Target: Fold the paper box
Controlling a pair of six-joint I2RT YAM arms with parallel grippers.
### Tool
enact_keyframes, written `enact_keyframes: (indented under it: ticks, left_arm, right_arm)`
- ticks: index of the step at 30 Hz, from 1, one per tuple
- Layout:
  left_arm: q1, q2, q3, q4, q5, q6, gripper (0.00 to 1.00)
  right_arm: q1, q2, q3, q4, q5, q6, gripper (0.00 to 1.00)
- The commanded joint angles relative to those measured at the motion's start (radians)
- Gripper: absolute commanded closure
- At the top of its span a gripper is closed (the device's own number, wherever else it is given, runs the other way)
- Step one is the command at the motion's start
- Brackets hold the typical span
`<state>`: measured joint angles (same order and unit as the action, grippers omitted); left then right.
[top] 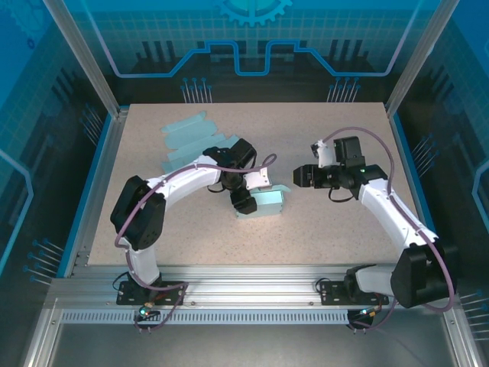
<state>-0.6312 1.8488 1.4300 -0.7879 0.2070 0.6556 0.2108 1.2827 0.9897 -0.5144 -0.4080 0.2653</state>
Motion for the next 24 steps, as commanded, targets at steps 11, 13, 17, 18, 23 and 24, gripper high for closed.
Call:
enact_keyframes:
  ticks: [11,13,17,18,23,24]
  left_arm:
    - [0.008,-0.155,-0.123,0.11,-0.023,-0.04,0.08]
    - [0.011,-0.168,-0.148,0.131,-0.045,-0.053,0.09]
    - [0.018,-0.166,-0.183,0.147,-0.075,-0.08,0.16]
    - [0.017,-0.165,-0.189,0.148,-0.077,-0.086,0.18]
    - [0.017,-0.167,-0.216,0.171,-0.095,-0.105,0.25]
    - [0.018,-0.168,-0.217,0.176,-0.096,-0.108,0.27]
  right_arm:
    - [0.132,0.077,0.07,-0.06,0.08,-0.144,0.38]
    - [0.143,0.089,0.075,-0.067,0.098,-0.152,0.38]
    - [0.159,0.116,0.082,-0.076,0.112,-0.163,0.38]
    - [0.166,0.12,0.085,-0.078,0.116,-0.165,0.38]
    - [0.188,0.14,0.101,-0.09,0.127,-0.169,0.46]
    - [0.192,0.142,0.104,-0.094,0.127,-0.167,0.51]
